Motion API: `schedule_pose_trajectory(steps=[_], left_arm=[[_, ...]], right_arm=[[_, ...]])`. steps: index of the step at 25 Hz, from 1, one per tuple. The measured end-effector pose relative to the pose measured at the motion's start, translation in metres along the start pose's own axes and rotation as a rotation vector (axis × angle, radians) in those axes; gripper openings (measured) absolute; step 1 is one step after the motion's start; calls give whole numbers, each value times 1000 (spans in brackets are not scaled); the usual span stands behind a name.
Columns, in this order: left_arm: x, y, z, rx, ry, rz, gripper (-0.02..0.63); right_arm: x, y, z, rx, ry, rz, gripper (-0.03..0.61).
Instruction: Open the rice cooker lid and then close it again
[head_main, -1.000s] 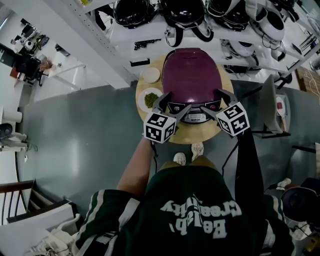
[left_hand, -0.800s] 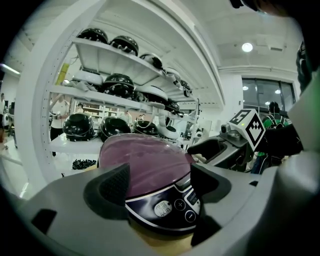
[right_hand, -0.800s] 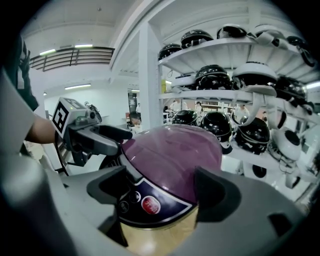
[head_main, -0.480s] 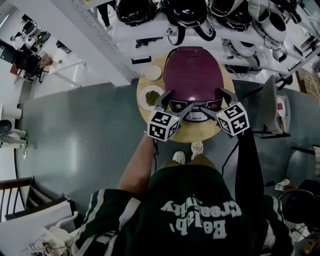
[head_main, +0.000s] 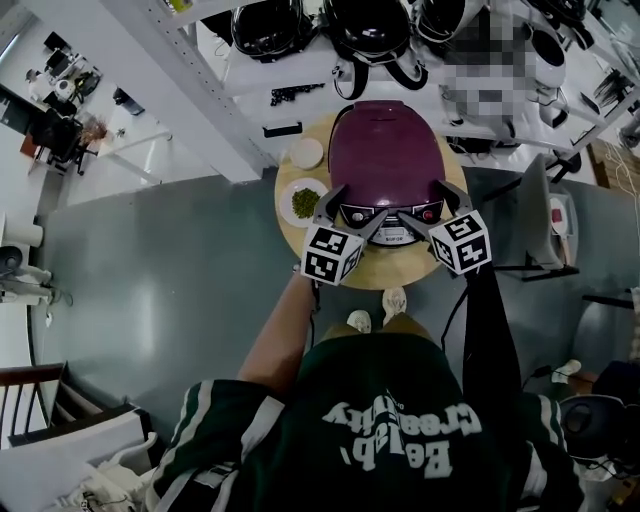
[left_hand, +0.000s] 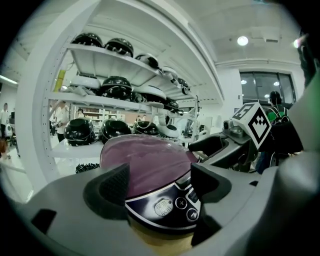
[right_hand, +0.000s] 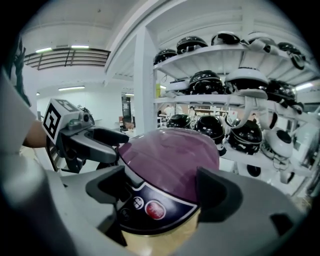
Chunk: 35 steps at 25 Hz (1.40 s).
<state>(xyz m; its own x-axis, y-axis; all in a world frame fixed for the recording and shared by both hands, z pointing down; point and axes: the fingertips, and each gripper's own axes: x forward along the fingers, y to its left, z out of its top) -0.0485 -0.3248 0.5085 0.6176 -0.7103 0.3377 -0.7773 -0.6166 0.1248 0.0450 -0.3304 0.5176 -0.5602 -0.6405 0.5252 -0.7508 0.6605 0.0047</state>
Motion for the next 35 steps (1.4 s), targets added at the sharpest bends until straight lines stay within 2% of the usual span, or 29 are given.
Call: schedule_pose_trajectory(steps=[4, 10, 15, 22, 27, 30, 32, 35], left_arm=[[-3, -2, 5, 5, -6, -12, 365], [-14, -3, 25, 70, -40, -11, 365], [-30, 0, 59, 87, -122, 4, 365], [-61, 11, 98, 110, -208, 42, 365], [-84, 27, 119, 86, -289, 110, 365], [-92, 29, 120, 85, -303, 121, 363], [-95, 29, 118, 94, -304, 126, 340], [-100, 32, 117, 91, -308, 150, 266]], right_arm=[[-2, 4, 6, 41, -45, -2, 454], [-9, 20, 23, 3, -107, -16, 457], [-23, 21, 50, -8, -200, -83, 457], [-48, 25, 92, -30, -300, -127, 459], [-62, 30, 110, -65, -339, -160, 456], [-65, 29, 110, -80, -340, -195, 445], [-67, 28, 110, -88, -342, -221, 418], [-69, 28, 109, -82, -354, -245, 365]])
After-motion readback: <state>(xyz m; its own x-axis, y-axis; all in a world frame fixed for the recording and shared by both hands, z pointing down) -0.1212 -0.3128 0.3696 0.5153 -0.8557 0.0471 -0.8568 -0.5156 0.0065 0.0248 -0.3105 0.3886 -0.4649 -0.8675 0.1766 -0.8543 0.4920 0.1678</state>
